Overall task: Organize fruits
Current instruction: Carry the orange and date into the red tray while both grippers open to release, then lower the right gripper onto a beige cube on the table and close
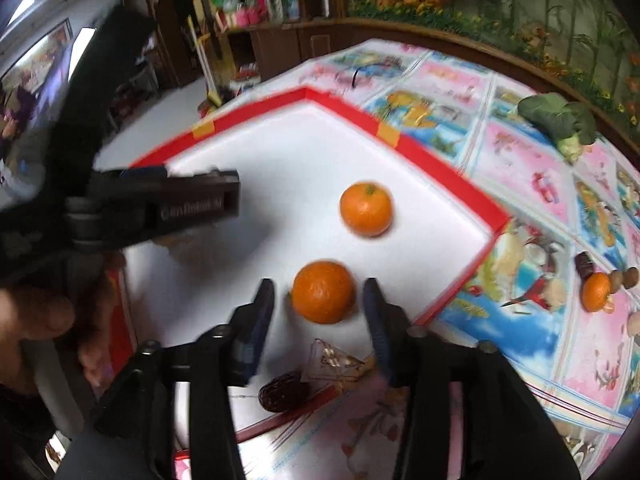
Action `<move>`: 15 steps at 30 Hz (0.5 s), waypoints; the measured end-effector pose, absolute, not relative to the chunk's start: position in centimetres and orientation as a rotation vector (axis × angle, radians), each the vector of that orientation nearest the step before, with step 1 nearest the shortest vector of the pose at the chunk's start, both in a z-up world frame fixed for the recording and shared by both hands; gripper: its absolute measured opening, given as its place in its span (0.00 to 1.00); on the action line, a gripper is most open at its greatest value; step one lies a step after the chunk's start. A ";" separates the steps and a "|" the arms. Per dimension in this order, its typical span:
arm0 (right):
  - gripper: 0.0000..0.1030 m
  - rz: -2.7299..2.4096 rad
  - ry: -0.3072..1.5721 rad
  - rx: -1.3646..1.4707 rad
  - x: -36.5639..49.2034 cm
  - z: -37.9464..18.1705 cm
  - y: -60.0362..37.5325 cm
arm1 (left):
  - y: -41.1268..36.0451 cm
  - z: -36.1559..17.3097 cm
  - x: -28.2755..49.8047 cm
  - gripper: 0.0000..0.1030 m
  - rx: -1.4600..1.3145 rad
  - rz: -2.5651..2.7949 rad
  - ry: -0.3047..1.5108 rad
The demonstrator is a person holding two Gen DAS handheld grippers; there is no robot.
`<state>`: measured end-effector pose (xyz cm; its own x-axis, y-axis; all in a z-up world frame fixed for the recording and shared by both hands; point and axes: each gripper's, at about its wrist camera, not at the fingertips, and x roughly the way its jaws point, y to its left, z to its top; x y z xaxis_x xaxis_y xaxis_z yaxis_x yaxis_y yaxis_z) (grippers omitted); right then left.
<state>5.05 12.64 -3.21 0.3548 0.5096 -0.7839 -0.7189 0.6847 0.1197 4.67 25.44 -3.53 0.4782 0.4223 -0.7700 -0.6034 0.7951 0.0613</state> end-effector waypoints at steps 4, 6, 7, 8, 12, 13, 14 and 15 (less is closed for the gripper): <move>0.67 0.778 0.798 -0.179 4.7 -0.2 9.1 | 25.4 -0.8 2.2 0.76 -0.285 0.671 0.742; 0.75 0.726 0.728 -0.115 4.6 1.3 5.8 | 25.1 0.4 0.7 0.77 -0.306 0.702 0.663; 0.80 0.696 0.696 -0.089 4.6 1.9 4.3 | 24.7 1.0 -0.1 0.78 -0.315 0.714 0.621; 0.85 0.670 0.671 -0.070 4.6 2.3 2.8 | 24.5 1.4 -0.4 0.79 -0.320 0.726 0.594; 0.98 0.487 0.581 -0.001 5.3 2.6 -4.5 | 22.7 1.7 -1.6 0.81 -0.342 0.743 0.521; 1.00 0.458 0.581 0.008 5.5 2.5 -5.6 | 22.0 1.6 -1.6 0.81 -0.342 0.732 0.521; 1.00 0.401 0.604 0.025 6.2 1.9 -7.9 | 21.3 1.4 -1.4 0.81 -0.341 0.719 0.528; 1.00 0.365 0.638 0.038 7.0 1.2 -9.4 | 20.7 1.1 -1.2 0.81 -0.341 0.705 0.535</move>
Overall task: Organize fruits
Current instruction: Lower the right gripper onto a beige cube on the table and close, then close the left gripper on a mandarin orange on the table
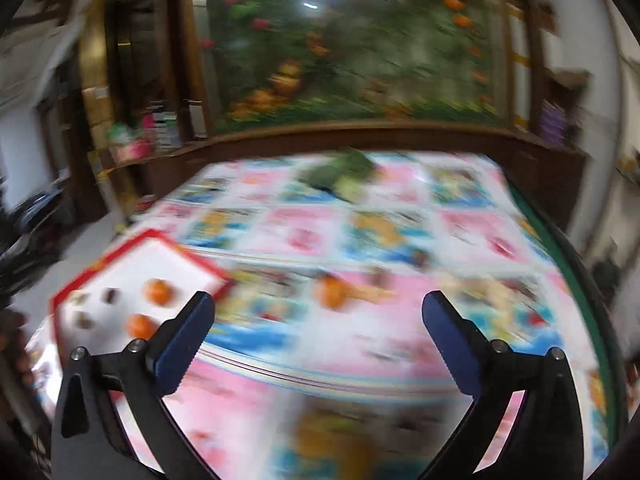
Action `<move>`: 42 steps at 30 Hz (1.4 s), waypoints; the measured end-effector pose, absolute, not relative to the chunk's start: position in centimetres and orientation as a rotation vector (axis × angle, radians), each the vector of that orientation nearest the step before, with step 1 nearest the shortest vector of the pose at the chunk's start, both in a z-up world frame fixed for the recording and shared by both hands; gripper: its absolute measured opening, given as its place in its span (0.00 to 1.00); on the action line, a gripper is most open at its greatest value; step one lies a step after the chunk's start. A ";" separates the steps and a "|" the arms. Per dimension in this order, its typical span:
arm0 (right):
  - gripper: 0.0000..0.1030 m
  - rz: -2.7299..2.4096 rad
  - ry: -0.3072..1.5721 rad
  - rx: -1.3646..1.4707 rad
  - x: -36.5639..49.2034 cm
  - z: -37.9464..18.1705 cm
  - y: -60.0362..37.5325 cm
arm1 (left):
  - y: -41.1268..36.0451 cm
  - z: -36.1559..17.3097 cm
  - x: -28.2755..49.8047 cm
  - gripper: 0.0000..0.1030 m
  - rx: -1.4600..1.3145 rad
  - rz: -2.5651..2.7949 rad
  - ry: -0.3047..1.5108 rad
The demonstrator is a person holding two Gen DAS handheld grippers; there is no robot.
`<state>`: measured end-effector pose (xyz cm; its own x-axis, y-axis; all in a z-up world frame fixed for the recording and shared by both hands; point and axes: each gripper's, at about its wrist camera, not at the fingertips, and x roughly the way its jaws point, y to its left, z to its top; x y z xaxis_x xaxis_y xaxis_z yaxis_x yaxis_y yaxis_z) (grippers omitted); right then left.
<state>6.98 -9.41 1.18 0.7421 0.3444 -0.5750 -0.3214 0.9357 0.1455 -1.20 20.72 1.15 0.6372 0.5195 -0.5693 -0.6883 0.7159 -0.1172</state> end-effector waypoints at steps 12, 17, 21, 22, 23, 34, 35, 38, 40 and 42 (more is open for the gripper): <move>0.87 0.187 0.834 0.141 13.9 -4.2 -21.3 | 8.2 -1.7 4.7 0.81 -0.187 0.356 0.669; 0.70 0.172 0.860 0.068 17.1 -5.4 -20.8 | 4.8 -3.1 7.5 0.81 -0.151 0.264 0.720; 0.65 0.176 0.867 0.068 19.0 -5.7 -20.8 | 2.8 -4.2 9.8 0.81 -0.137 0.206 0.756; 0.52 0.178 0.881 0.059 19.4 -5.9 -20.7 | 2.4 -4.4 10.3 0.81 -0.137 0.200 0.759; 0.28 0.179 0.903 0.057 19.7 -6.2 -20.7 | 2.0 -4.5 10.7 0.81 -0.138 0.189 0.758; 0.28 0.205 0.887 0.144 19.5 -6.1 -22.0 | -2.7 -5.9 16.6 0.81 -0.097 0.188 0.820; 0.28 0.211 0.882 0.149 19.5 -6.0 -22.1 | -2.9 -5.9 16.9 0.77 -0.086 0.202 0.821; 0.28 0.222 0.880 0.162 19.5 -6.0 -22.2 | -3.5 -5.7 17.5 0.31 -0.011 0.230 0.815; 0.28 0.227 0.880 0.162 19.5 -6.0 -22.1 | -3.4 -5.6 17.4 0.26 -0.002 0.200 0.824; 0.28 0.227 0.874 0.155 19.4 -5.9 -22.0 | -3.0 -5.4 16.9 0.26 -0.009 0.171 0.829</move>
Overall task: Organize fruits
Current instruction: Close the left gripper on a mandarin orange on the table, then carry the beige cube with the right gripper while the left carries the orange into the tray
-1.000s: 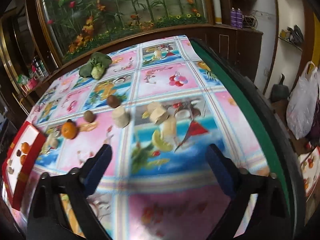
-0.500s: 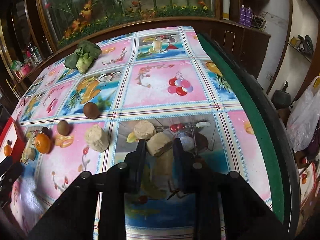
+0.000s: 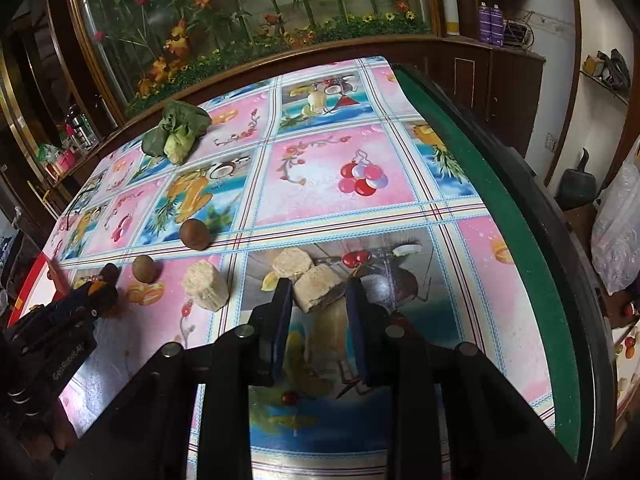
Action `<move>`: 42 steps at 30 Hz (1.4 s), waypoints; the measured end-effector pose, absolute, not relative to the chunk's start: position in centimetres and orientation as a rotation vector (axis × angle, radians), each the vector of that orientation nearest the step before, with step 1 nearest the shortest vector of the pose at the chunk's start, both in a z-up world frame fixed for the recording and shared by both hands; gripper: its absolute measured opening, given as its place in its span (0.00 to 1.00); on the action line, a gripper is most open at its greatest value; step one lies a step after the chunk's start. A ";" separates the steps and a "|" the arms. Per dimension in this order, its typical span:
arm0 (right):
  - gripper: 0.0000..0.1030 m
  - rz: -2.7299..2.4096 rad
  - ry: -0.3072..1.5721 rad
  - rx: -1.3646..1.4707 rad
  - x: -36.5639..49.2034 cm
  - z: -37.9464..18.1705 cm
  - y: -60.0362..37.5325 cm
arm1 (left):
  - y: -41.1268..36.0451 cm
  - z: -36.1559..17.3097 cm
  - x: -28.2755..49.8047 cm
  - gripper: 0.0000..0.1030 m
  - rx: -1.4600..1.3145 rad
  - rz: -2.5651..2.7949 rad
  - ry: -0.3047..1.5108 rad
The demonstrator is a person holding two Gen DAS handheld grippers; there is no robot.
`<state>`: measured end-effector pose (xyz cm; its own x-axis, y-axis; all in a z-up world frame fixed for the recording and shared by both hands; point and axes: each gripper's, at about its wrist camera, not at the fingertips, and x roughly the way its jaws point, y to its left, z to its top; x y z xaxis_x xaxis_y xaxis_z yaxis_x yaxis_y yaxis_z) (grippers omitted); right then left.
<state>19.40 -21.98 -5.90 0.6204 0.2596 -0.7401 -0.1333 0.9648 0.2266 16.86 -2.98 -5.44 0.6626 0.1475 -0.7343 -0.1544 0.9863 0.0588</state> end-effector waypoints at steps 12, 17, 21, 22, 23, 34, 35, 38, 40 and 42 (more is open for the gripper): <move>0.28 0.248 0.838 0.076 16.7 -4.5 -20.1 | 1.0 -3.7 7.1 0.25 -0.105 0.006 0.783; 0.28 0.299 0.813 0.055 13.5 -3.4 -19.0 | 0.8 -4.4 4.7 0.25 -0.059 -0.055 0.802; 0.28 0.328 0.803 0.053 11.7 -3.0 -18.4 | 1.1 -4.8 3.8 0.25 -0.054 -0.060 0.815; 0.28 0.337 0.799 0.052 11.2 -2.8 -18.2 | 1.2 -4.7 3.5 0.25 -0.058 -0.060 0.810; 0.28 0.345 0.793 0.049 10.8 -2.6 -18.0 | 1.4 -4.5 3.2 0.25 -0.062 -0.056 0.803; 0.28 0.392 0.737 0.041 8.1 -0.3 -16.3 | 4.7 -1.7 -0.1 0.25 -0.125 0.044 0.701; 0.28 0.393 0.738 0.040 7.9 -0.3 -16.2 | 5.2 -1.6 -0.3 0.25 -0.134 0.061 0.694; 0.28 0.396 0.743 0.032 7.4 -0.5 -15.8 | 6.5 -1.3 -0.6 0.25 -0.156 0.103 0.682; 0.28 0.402 0.746 0.028 7.1 -0.5 -15.5 | 7.4 -1.2 -0.9 0.25 -0.173 0.133 0.678; 0.28 0.412 0.748 0.021 6.7 -0.6 -15.0 | 8.3 -1.1 -1.0 0.25 -0.191 0.153 0.675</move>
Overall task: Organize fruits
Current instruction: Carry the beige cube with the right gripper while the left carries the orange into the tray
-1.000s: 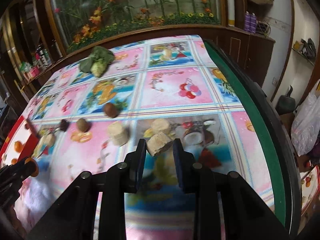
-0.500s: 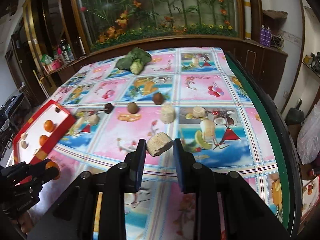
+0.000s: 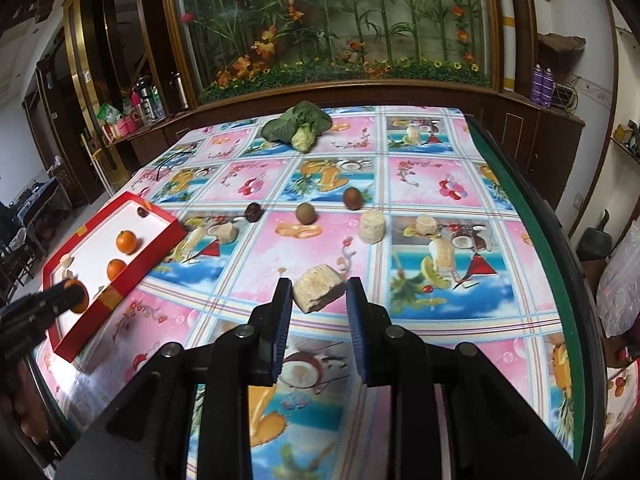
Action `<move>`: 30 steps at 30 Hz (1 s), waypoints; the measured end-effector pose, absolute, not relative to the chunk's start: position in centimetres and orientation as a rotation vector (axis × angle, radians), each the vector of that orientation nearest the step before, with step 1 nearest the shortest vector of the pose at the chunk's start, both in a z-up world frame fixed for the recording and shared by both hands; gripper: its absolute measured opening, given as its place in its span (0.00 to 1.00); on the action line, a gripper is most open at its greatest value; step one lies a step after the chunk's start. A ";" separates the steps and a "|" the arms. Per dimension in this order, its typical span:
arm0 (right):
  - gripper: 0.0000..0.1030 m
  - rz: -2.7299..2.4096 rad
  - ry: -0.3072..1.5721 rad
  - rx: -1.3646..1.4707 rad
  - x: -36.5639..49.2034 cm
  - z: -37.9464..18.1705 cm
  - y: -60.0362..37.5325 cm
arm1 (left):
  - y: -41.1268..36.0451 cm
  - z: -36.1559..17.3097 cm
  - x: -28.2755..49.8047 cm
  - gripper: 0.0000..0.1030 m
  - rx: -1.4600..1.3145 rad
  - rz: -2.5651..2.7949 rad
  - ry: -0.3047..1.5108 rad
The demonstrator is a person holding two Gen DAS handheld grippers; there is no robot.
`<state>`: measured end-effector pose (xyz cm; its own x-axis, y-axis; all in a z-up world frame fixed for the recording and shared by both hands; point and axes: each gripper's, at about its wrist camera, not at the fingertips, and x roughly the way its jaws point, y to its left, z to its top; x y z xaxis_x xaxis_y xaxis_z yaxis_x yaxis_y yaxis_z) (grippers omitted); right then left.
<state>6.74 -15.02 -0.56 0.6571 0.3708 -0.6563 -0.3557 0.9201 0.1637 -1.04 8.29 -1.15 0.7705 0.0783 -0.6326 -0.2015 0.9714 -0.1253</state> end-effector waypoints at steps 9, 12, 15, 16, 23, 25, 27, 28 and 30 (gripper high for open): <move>0.28 0.493 0.751 -0.027 5.2 -0.2 -10.8 | 12.5 -0.8 -2.6 0.25 -0.242 0.260 0.645; 0.28 0.529 0.746 -0.042 4.8 0.1 -8.9 | 13.8 -0.6 -3.0 0.25 -0.252 0.294 0.639; 0.28 0.564 0.744 -0.056 4.5 0.4 -6.9 | 15.4 -0.5 -3.1 0.25 -0.259 0.338 0.635; 0.29 0.576 0.743 -0.061 4.4 0.4 -6.2 | 15.9 -0.6 -3.2 0.25 -0.263 0.349 0.635; 0.29 0.664 0.741 -0.091 4.0 1.1 -1.4 | 19.0 -1.3 -3.1 0.25 -0.279 0.443 0.663; 0.29 0.682 0.743 -0.100 3.9 1.1 -0.2 | 19.4 -1.3 -2.9 0.25 -0.281 0.461 0.669; 0.29 0.712 0.756 -0.108 4.0 0.9 1.4 | 19.8 -1.3 -2.7 0.25 -0.279 0.470 0.673; 0.29 0.718 0.758 -0.112 4.0 0.8 1.8 | 20.0 -1.3 -2.6 0.25 -0.278 0.478 0.677; 0.29 0.738 0.770 -0.124 4.2 0.6 3.4 | 20.5 -1.3 -2.4 0.25 -0.282 0.488 0.681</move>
